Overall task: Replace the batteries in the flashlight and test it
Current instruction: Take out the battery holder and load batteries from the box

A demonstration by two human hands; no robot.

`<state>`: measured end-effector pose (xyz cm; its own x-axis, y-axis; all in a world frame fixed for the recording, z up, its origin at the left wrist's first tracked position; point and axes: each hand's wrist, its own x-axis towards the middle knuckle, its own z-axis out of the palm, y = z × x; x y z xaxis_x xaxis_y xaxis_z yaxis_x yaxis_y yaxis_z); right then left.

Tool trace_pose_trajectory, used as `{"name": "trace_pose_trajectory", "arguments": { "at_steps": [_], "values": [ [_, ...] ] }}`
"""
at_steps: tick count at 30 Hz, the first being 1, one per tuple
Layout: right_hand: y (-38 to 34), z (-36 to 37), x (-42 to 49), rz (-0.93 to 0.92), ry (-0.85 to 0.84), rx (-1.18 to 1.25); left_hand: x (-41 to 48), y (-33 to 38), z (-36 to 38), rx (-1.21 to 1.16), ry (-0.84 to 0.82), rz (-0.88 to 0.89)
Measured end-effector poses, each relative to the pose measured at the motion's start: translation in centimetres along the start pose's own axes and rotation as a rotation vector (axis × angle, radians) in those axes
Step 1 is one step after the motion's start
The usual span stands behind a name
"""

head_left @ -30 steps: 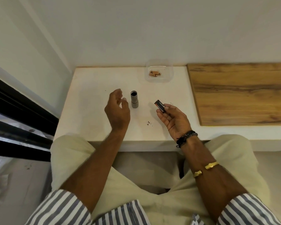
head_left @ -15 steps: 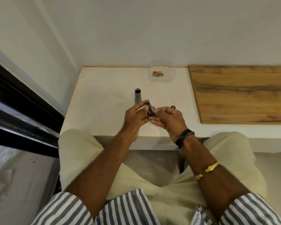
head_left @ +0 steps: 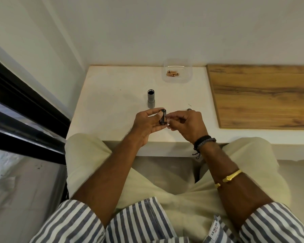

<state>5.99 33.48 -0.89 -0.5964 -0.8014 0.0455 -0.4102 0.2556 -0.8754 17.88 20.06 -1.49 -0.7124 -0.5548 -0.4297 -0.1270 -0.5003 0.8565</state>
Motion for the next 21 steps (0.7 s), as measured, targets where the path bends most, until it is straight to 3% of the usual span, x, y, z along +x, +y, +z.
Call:
{"name": "trace_pose_trajectory", "arguments": {
  "at_steps": [9,21],
  "values": [
    [-0.9,-0.6,0.2,-0.275,-0.087,-0.405,0.2,-0.6,0.2,0.093,0.037,-0.027],
    [-0.9,0.0,-0.1,-0.364,-0.045,-0.416,0.3,-0.6,0.1,0.093,0.016,-0.085]
  ]
}}
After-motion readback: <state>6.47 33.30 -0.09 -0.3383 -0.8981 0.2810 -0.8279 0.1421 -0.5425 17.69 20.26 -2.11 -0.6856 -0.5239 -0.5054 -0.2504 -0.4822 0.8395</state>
